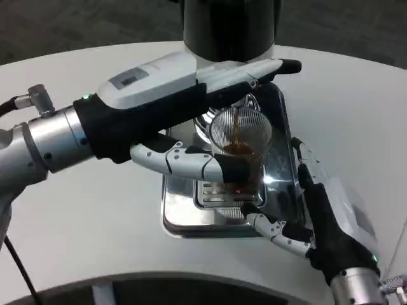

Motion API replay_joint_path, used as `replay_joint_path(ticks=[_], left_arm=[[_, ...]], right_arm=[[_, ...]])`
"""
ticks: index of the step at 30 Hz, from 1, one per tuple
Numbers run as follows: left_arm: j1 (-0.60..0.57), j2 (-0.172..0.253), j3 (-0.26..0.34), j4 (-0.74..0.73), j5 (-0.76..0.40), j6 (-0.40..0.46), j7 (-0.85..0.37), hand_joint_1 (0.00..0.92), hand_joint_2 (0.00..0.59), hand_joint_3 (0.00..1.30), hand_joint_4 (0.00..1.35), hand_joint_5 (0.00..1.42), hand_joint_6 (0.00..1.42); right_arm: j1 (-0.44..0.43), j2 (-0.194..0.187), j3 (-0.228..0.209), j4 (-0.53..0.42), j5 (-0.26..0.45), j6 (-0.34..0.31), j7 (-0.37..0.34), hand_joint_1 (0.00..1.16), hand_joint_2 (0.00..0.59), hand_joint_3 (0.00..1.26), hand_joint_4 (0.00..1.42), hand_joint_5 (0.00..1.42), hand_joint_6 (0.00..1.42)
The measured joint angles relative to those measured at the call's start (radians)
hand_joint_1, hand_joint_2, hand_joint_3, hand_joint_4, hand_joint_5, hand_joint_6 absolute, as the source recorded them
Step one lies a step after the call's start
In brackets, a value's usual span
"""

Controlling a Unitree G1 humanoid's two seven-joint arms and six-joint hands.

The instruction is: Grasp the cup under the faucet to collect the drink, then remove the cup.

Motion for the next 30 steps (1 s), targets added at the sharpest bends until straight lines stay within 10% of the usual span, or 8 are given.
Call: replay_joint_path(ticks=[30], left_arm=[[0.016,0.013,0.003,-0.011,-0.004,0.006,0.022,0.0,0.143,0.0,0.0,0.07,0.06]], right_arm=[[-0.315,0.046,-0.006,0.398,0.19,-0.123,-0.178,0.69,0.207,0.0,0.0,0.0,0.04]])
